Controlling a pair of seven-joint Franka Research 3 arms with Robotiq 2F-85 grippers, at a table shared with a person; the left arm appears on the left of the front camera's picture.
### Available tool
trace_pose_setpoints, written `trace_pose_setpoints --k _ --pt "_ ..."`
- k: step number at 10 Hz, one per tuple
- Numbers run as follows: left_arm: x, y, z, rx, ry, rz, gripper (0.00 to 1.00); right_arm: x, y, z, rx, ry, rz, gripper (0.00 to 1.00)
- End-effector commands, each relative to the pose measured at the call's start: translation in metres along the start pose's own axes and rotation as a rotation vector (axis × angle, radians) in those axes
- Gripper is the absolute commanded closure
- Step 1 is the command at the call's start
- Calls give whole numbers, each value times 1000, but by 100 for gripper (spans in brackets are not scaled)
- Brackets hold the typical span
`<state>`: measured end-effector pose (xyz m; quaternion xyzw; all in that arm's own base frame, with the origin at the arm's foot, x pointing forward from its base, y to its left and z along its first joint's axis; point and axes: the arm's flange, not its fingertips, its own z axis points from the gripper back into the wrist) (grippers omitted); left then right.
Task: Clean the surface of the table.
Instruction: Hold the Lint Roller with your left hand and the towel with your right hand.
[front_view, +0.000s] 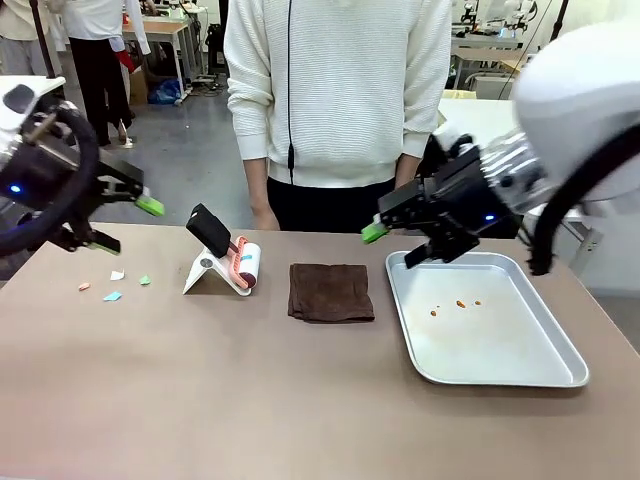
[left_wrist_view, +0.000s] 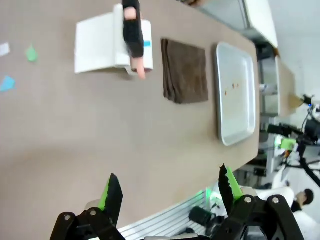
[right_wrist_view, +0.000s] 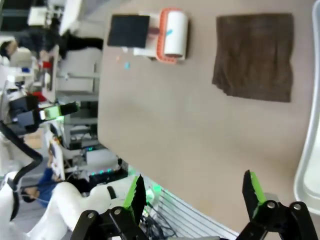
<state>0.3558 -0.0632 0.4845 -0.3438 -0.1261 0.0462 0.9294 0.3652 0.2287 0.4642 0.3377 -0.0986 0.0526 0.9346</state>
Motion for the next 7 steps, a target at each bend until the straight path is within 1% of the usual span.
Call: trace_pose_setpoints --k 1,2,3,4,6,7 --pt "3 9 -15 69 48 -9 0 22 -2 -20 -49 47 -44 0" --pt "4 11 -21 87 82 -17 0 21 -6 -32 -62 54 -45 0" --pt "8 15 -25 92 89 -13 0 19 -9 -37 -51 81 -44 0" --pt "11 18 -24 79 80 -9 0 17 -12 -37 -45 79 -42 0" --pt "18 27 -20 53 72 -2 0 11 -19 -33 -55 106 -34 0" --pt "9 24 -28 77 92 -4 0 17 -20 -42 -46 96 -25 0"
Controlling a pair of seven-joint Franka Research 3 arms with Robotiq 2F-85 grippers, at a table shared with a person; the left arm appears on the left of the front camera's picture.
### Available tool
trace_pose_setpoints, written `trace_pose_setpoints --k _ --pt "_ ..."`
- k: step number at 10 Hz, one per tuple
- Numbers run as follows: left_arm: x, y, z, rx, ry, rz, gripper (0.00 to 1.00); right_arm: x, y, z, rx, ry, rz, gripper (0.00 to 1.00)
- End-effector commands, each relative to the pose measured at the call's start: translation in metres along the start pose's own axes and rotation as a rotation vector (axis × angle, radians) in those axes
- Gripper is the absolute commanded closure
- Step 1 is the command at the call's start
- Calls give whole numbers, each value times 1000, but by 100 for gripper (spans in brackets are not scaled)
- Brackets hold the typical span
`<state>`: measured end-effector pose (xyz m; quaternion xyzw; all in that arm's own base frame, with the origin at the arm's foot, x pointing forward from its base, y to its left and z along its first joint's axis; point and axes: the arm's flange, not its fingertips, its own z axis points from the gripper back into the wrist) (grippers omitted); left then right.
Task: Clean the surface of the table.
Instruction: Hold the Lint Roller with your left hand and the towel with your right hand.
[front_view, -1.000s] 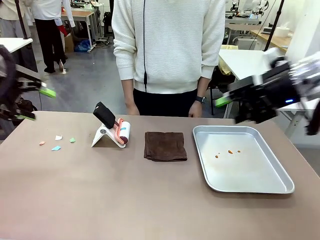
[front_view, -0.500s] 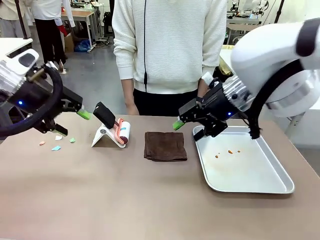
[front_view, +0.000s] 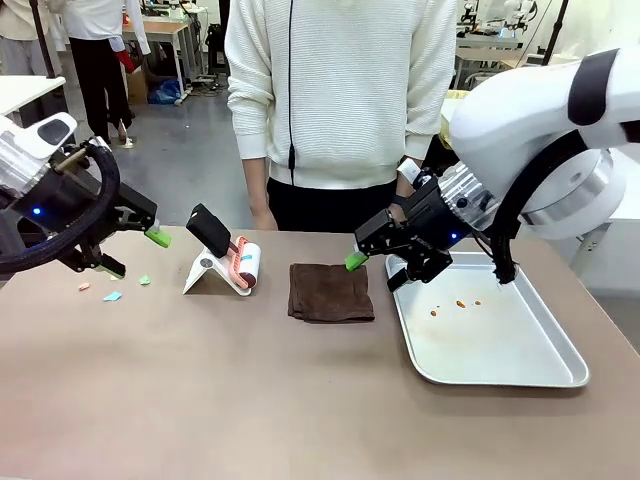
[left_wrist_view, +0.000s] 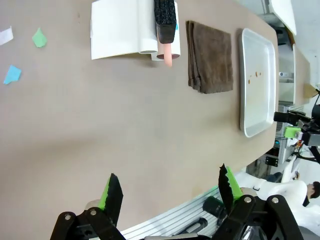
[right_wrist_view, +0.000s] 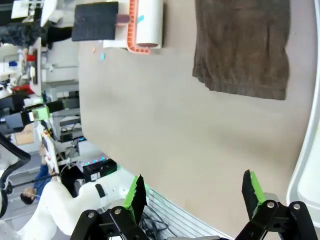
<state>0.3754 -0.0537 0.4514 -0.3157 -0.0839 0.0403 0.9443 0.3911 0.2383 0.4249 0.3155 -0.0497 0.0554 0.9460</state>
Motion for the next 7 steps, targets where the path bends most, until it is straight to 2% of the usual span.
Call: trace_pose_setpoints --k 1,4,7 --pt "-5 -5 -5 12 8 -13 0 0 1 -2 -2 -2 0 0" --pt "-2 -4 -4 -2 12 -11 0 0 0 -1 2 3 -1 0" --pt "27 -32 -10 26 10 -24 0 62 14 -25 -22 14 54 0"
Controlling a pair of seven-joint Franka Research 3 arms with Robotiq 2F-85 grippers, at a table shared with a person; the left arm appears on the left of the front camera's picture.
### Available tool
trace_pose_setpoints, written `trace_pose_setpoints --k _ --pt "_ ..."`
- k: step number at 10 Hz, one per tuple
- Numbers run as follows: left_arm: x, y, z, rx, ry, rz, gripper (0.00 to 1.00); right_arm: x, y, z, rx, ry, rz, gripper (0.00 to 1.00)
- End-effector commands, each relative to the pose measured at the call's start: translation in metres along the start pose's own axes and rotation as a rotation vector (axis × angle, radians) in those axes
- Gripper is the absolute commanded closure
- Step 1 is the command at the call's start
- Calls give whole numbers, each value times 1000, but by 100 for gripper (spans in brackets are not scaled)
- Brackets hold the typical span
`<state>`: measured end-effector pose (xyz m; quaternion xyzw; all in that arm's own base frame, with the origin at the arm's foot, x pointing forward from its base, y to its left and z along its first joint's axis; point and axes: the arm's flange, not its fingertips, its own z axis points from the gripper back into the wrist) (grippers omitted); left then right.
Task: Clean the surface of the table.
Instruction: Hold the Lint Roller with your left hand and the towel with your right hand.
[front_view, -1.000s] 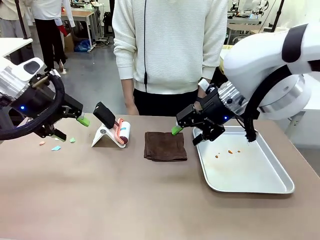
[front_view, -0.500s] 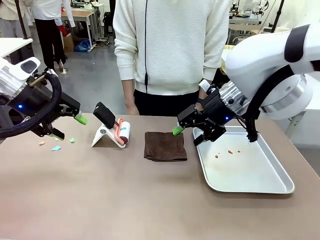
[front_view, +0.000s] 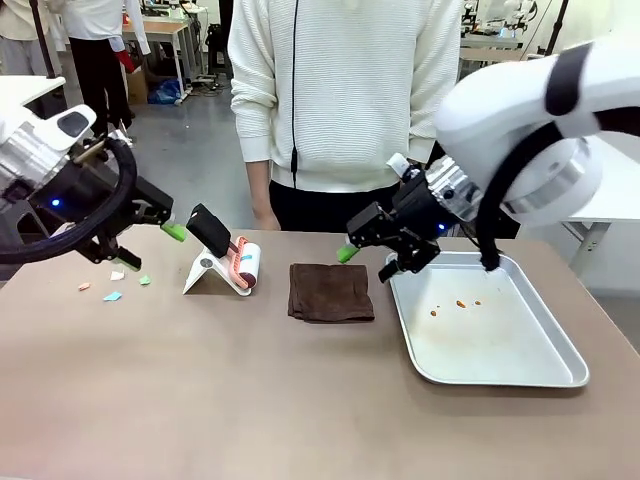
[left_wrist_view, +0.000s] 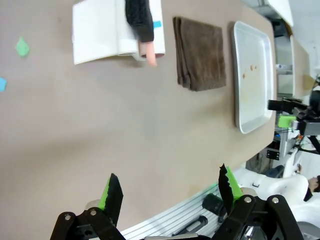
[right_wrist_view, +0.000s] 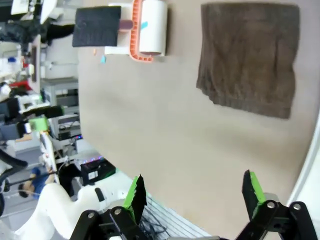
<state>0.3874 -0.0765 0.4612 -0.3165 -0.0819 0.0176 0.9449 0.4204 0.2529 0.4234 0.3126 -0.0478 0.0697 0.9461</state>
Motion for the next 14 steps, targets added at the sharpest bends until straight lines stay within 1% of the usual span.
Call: trace_pose_setpoints --k 1,2,4,5,6,7,9,10,12,13,14 --pt "30 -12 -2 34 -30 36 0 56 9 -23 -63 4 3 0" --pt "45 -14 -4 26 -33 40 0 76 9 -36 -135 -38 -35 0" --pt "74 -15 -12 38 -18 72 0 103 7 -65 -176 -19 -44 0" --pt "90 -16 -21 47 2 72 0 112 5 -78 -221 -16 -59 0" --pt "107 -15 -32 70 3 94 0 120 -1 -90 -281 -21 -119 0" --pt "121 -15 -44 105 -22 120 0 125 -7 -99 -298 -13 -143 0" --pt "149 -11 -64 153 -25 108 0 130 -16 -111 -359 -5 -196 0" --pt "162 -8 -68 156 -14 96 0 130 -18 -112 -358 0 -199 0" --pt "178 -1 -72 122 32 65 0 128 -19 -112 -354 -2 -209 0" --pt "181 7 -76 87 87 42 0 129 -22 -111 -348 -3 -221 0" --pt "180 12 -79 62 103 32 0 130 -23 -111 -356 -3 -228 0"
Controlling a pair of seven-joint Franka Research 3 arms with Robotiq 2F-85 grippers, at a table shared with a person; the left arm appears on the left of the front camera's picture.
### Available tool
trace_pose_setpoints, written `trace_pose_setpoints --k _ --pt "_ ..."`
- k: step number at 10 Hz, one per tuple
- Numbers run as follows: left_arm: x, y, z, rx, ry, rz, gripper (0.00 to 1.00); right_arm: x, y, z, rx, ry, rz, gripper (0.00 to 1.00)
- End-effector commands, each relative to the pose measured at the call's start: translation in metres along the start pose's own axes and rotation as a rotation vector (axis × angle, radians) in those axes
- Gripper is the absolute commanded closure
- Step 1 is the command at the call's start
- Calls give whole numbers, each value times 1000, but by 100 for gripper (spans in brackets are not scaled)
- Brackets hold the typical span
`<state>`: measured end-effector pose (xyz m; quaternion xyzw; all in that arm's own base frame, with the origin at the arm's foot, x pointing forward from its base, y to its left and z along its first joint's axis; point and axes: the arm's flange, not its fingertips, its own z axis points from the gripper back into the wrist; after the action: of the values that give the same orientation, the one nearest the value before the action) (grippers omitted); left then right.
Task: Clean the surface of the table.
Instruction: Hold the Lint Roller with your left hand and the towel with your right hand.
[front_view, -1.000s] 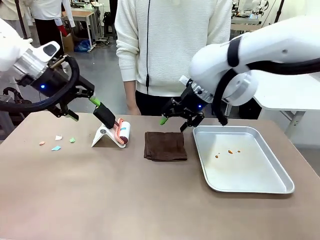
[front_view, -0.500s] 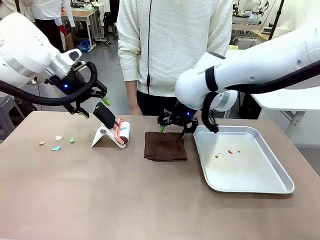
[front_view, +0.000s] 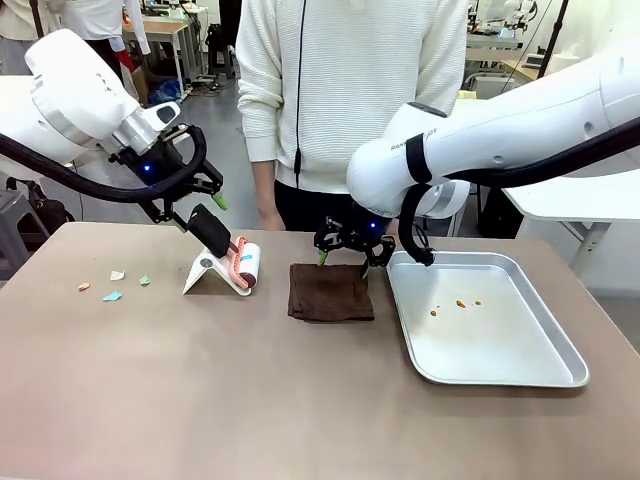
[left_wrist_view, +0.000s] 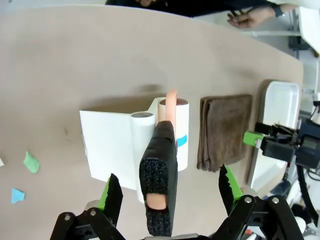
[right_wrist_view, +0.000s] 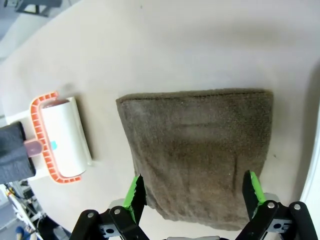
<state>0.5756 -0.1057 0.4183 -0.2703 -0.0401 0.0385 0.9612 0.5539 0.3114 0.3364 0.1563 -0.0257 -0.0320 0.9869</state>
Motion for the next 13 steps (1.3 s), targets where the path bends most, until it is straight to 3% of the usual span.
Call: trace_pose_setpoints --k 1,5,13 --pt "2 12 1 -40 36 -27 0 4 4 1 -51 -11 -38 0" --pt "-8 31 -5 -96 46 -29 0 2 -3 -12 -207 15 -25 0" --pt "-4 39 -11 -148 54 -53 0 1 -2 -34 -204 33 -32 0"
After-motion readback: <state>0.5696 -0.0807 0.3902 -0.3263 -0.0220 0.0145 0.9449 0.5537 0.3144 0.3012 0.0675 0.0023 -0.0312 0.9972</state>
